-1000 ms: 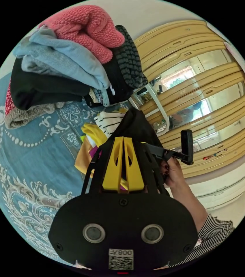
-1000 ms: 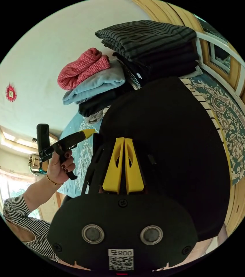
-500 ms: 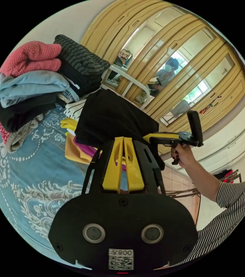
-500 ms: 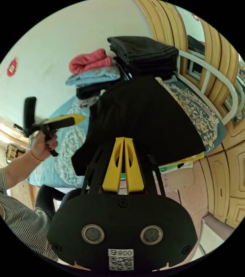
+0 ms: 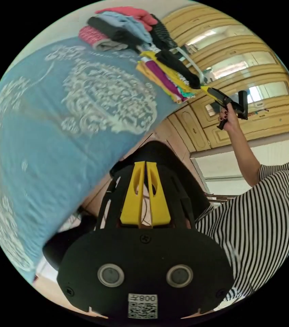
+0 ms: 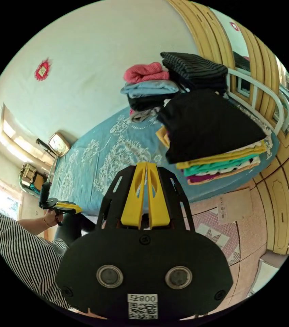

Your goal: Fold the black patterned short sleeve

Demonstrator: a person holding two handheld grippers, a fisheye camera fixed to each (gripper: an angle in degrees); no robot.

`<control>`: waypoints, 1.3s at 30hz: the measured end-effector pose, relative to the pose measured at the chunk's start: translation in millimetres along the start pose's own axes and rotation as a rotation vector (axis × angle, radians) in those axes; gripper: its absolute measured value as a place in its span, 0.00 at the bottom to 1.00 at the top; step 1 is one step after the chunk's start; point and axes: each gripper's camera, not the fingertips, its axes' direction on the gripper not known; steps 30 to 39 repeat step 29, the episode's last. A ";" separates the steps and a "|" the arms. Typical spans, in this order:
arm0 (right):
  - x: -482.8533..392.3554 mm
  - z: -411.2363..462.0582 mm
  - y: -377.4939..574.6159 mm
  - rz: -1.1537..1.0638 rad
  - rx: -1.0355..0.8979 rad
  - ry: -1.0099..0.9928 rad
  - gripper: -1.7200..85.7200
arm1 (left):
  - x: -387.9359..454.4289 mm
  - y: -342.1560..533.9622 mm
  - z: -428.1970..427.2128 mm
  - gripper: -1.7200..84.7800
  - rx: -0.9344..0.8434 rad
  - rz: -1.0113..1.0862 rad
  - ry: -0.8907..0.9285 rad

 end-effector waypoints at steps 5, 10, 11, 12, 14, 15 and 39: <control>-49.8 91.3 45.4 -0.052 -0.260 -0.174 0.02 | -32.4 53.1 -27.6 0.04 0.064 -0.173 0.085; -95.6 169.9 18.8 -0.164 -0.420 -0.238 0.02 | -32.6 4.9 -55.5 0.03 0.101 -0.065 0.072; -108.0 189.7 2.6 -0.204 -0.448 -0.241 0.02 | -32.9 -9.5 -63.8 0.03 0.094 -0.030 0.046; -114.3 199.8 -6.3 -0.224 -0.462 -0.243 0.02 | -33.5 -15.9 -68.4 0.03 0.093 -0.014 0.031; -138.5 240.7 -42.8 -0.292 -0.525 -0.263 0.02 | -41.8 -37.1 -89.1 0.02 0.077 0.002 -0.005; -144.4 250.8 -51.3 -0.305 -0.542 -0.269 0.02 | -44.6 -41.1 -95.3 0.02 0.072 -0.004 -0.008; -194.8 293.2 -98.8 -0.188 -0.717 -0.326 0.02 | 69.1 -113.0 -288.1 0.02 -0.201 0.245 -0.187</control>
